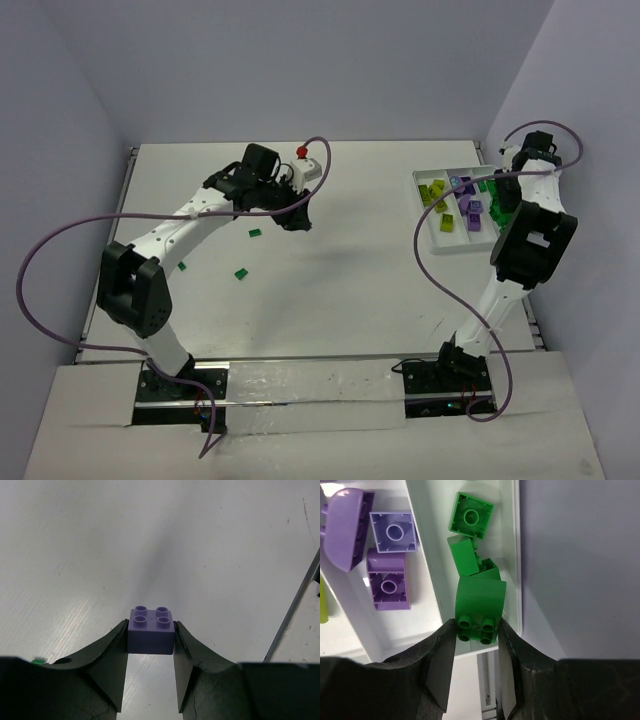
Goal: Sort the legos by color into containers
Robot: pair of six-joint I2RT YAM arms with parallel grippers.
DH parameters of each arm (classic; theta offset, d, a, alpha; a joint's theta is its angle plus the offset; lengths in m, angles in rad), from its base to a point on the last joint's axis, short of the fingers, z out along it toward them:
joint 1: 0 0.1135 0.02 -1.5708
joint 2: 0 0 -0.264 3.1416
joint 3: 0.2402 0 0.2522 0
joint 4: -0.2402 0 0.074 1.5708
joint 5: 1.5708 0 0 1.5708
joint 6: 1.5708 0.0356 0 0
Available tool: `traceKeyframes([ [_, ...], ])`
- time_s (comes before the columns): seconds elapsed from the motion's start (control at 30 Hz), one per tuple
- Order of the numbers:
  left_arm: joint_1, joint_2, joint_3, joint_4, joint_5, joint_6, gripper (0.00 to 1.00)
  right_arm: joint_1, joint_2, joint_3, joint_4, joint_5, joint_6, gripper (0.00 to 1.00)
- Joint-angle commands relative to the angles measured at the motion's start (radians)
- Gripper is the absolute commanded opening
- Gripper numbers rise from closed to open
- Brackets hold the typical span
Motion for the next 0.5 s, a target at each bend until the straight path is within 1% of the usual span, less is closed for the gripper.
traceKeyframes([
  [0.0, 0.003, 0.002, 0.054, -0.02, 0.025, -0.01, 0.0, -0.008, 0.042, 0.012, 0.031, 0.025, -0.018, 0.14],
  [0.03, 0.005, 0.002, 0.055, -0.021, 0.023, -0.01, 0.0, -0.008, 0.047, 0.012, 0.031, 0.027, -0.02, 0.2],
  [0.13, 0.006, 0.004, 0.057, -0.023, 0.024, -0.012, 0.0, -0.006, 0.053, 0.011, 0.029, 0.036, -0.019, 0.5],
  [0.17, 0.006, 0.004, 0.057, -0.023, 0.024, -0.012, 0.0, -0.006, 0.053, 0.01, 0.029, 0.039, -0.019, 0.51],
  [0.2, 0.008, 0.004, 0.058, -0.022, 0.027, -0.014, 0.0, -0.006, 0.051, 0.007, 0.028, 0.042, -0.018, 0.62],
  [0.23, 0.012, 0.001, 0.057, -0.02, 0.031, -0.019, 0.0, -0.004, 0.04, 0.002, 0.026, 0.046, -0.017, 0.69],
  [0.3, 0.019, -0.003, 0.054, -0.016, 0.04, -0.025, 0.0, 0.001, 0.021, -0.003, 0.022, 0.045, -0.015, 0.73],
  [0.33, 0.028, -0.005, 0.049, -0.011, 0.053, -0.035, 0.0, 0.006, 0.01, -0.007, 0.017, 0.042, -0.014, 0.8],
  [0.37, 0.034, -0.012, 0.045, -0.006, 0.062, -0.04, 0.0, 0.011, -0.014, -0.009, 0.013, 0.042, -0.011, 0.83],
  [0.43, 0.058, -0.022, 0.032, 0.006, 0.088, -0.068, 0.0, 0.026, -0.045, 0.0, -0.012, 0.024, -0.004, 0.84],
  [0.47, 0.071, -0.032, 0.027, 0.012, 0.126, -0.083, 0.0, 0.033, -0.061, 0.005, -0.025, 0.008, 0.003, 0.84],
])
